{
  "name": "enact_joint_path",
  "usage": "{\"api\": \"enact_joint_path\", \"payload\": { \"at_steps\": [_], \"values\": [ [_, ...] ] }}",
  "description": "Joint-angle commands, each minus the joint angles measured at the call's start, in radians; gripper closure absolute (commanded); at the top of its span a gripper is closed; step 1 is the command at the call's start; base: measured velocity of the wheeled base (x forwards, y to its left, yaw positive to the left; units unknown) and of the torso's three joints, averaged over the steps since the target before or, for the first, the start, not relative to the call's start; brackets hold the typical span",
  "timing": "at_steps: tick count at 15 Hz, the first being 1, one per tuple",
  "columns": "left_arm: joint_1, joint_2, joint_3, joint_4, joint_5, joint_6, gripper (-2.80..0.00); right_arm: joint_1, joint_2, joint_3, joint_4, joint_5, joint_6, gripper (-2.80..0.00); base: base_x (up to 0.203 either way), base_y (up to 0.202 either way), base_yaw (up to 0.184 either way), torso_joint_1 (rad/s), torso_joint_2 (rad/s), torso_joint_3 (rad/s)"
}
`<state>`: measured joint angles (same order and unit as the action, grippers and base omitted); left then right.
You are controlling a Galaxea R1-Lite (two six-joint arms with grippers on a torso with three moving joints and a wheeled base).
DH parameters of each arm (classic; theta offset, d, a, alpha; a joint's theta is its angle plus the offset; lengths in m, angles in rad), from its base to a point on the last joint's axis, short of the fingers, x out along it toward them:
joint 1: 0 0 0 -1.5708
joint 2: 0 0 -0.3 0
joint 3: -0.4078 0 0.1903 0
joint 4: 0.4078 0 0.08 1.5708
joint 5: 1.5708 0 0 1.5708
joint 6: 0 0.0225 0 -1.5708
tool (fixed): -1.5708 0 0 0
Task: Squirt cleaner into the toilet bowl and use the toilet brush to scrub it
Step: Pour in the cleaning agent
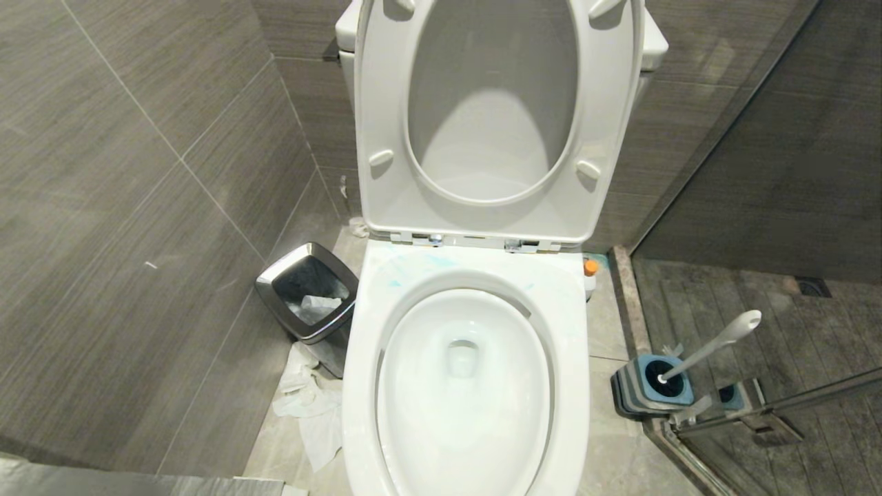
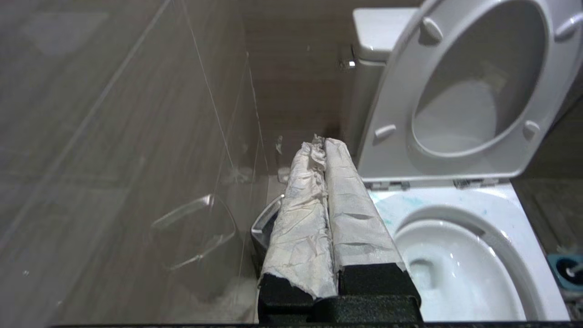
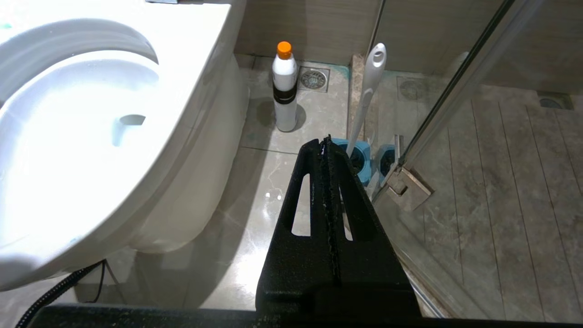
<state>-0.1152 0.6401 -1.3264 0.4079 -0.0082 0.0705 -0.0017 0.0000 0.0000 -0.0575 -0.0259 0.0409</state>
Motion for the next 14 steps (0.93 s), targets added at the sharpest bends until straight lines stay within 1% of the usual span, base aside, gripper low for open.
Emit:
{"api": "enact_joint_path", "payload": {
  "at_steps": [1,3,5,6,7,12,14],
  "values": [
    [0.076,-0.163,0.115,0.011,-0.091,-0.012,0.00,0.000,0.000,0.026,-0.001,0.000,0.001,0.00,0.000,0.000,0.000,0.000,0.00,0.000],
    [0.120,-0.257,0.208,0.019,-0.181,-0.023,0.00,0.000,0.000,0.026,-0.001,0.000,0.001,0.00,0.000,0.000,0.000,0.000,0.00,0.000],
    [0.151,-0.340,0.282,0.020,-0.242,-0.035,0.00,0.000,0.000,0.025,-0.001,0.000,0.001,0.00,0.000,0.000,0.000,0.000,0.00,0.000],
    [0.158,-0.373,0.317,0.017,-0.261,-0.050,0.00,0.000,0.000,0.026,-0.001,0.000,0.001,0.00,0.000,0.000,0.000,0.000,0.00,0.000],
    [0.158,-0.388,0.335,0.010,-0.272,-0.065,0.00,0.000,0.000,0.026,-0.001,0.000,0.001,0.00,0.000,0.000,0.000,0.000,0.00,0.000],
    [0.129,-0.484,0.419,0.009,-0.273,-0.067,0.00,0.000,0.000,0.026,-0.001,0.000,0.001,0.00,0.000,0.000,0.000,0.000,0.00,0.000],
    [0.123,-0.556,0.470,0.009,-0.273,-0.068,0.00,0.000,0.000,0.025,-0.001,0.000,0.001,0.00,0.000,0.000,0.000,0.000,0.00,0.000]
  ]
}}
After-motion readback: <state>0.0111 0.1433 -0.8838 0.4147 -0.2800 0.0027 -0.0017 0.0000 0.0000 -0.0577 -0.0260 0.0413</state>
